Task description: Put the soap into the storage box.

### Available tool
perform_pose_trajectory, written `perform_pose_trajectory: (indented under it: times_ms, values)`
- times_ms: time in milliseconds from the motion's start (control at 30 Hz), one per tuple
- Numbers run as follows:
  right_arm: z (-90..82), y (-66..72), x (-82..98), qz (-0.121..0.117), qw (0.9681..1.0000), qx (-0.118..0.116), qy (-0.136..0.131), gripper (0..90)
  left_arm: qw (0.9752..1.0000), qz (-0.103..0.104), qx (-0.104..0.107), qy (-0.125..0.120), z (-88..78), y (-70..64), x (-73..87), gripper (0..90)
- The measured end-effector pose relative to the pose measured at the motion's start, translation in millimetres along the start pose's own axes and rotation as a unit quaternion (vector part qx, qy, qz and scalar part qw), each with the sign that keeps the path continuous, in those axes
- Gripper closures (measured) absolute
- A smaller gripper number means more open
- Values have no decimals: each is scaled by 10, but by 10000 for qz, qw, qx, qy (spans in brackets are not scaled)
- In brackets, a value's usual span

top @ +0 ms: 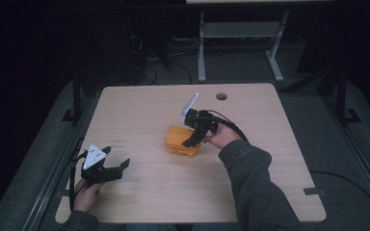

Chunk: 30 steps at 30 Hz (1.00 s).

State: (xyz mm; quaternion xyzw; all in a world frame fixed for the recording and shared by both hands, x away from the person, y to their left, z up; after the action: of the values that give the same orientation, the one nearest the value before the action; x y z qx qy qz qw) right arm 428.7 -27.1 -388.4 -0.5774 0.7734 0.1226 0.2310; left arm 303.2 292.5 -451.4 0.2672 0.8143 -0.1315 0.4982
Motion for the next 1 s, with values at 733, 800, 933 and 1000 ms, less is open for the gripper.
perform_pose_trajectory:
  times_ms: [733,800,933,1000]
  values:
    - [-200,-17,233,181,9996,121,-172,190,10000,8,5,20,6,-11,3,140]
    - [-227,-17,260,209,9995,144,-168,189,10000,35,9,26,6,-10,3,140]
    - [-284,-6,301,245,9993,171,-203,190,10000,40,7,30,7,-11,2,140]
    - [-307,-3,335,272,9992,185,-207,191,10000,40,4,37,8,-12,3,140]
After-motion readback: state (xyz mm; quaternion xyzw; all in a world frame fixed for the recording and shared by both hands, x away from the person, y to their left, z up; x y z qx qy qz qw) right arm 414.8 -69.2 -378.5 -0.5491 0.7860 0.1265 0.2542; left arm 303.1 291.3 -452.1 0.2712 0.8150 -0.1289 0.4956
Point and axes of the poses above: each handheld gripper's, and its own axes: z roughly forward along the jaws, x roughly out of its underside, y roughly to its left, the point moved 2 cm from there along z, roughly forward along the jaws, and after that the axes turned 3 degrees about x, right-handed, at the moved point
